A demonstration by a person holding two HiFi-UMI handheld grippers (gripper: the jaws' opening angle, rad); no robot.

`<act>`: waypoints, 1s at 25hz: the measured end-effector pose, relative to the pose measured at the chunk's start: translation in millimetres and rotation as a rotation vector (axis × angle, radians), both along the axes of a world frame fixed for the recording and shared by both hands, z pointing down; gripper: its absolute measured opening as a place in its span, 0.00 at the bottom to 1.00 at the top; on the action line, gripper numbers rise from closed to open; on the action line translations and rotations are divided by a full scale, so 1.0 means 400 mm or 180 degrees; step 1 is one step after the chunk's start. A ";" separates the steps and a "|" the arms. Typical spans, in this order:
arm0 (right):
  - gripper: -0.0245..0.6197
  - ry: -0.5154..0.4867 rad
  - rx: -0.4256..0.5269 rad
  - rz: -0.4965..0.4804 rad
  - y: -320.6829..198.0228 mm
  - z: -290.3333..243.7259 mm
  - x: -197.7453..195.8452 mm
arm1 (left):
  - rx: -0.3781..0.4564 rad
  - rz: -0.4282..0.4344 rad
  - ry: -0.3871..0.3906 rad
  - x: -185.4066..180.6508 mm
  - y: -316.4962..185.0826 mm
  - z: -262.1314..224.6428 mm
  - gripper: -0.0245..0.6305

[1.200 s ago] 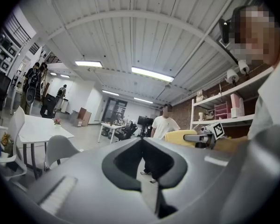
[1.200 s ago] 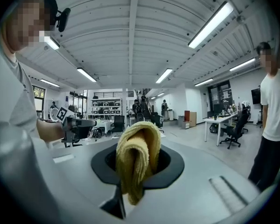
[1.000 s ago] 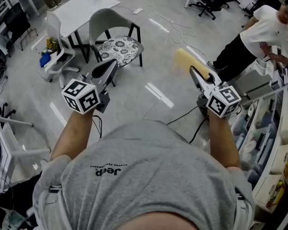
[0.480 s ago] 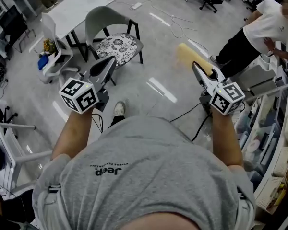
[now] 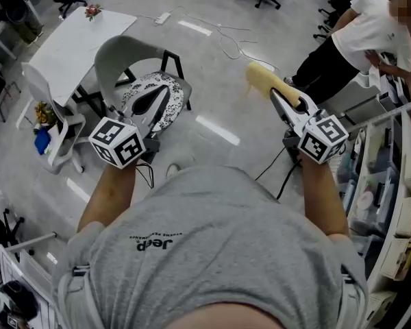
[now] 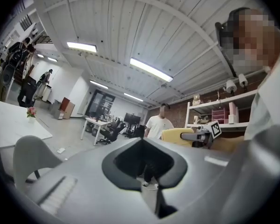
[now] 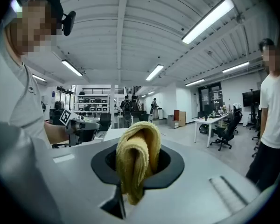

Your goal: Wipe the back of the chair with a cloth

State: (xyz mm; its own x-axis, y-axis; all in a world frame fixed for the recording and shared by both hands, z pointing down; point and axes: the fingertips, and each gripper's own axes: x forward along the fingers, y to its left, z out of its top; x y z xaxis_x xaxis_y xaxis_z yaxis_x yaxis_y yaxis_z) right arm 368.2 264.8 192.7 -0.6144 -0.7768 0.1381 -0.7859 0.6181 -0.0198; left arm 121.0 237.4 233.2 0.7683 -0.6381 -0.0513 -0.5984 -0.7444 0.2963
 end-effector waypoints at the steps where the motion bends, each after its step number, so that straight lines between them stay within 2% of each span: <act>1: 0.12 -0.0004 0.0003 0.0040 -0.044 -0.007 -0.022 | 0.0013 0.0065 -0.0028 -0.015 -0.047 -0.005 0.08; 6: 0.12 -0.0051 -0.0058 0.0173 -0.235 -0.005 -0.117 | 0.0076 0.0271 -0.0184 -0.087 -0.244 -0.006 0.08; 12: 0.12 0.0001 -0.0228 0.0161 -0.392 0.031 -0.168 | -0.0017 0.0295 -0.0129 -0.123 -0.416 0.017 0.08; 19: 0.12 -0.0106 -0.0319 0.0027 -0.567 0.076 -0.107 | -0.0122 0.0129 -0.0218 -0.087 -0.555 0.055 0.08; 25: 0.12 -0.0288 -0.0320 -0.0342 -0.761 0.117 0.052 | -0.0194 -0.0323 -0.0332 0.038 -0.675 0.093 0.08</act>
State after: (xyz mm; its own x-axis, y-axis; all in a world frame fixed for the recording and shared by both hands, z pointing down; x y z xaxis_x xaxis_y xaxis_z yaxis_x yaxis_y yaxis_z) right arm 388.9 -39.8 239.6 -0.7068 -0.6909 0.1520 -0.7075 0.6899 -0.1533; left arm 136.4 -32.5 270.4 0.6988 -0.7122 0.0665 -0.6995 -0.6611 0.2713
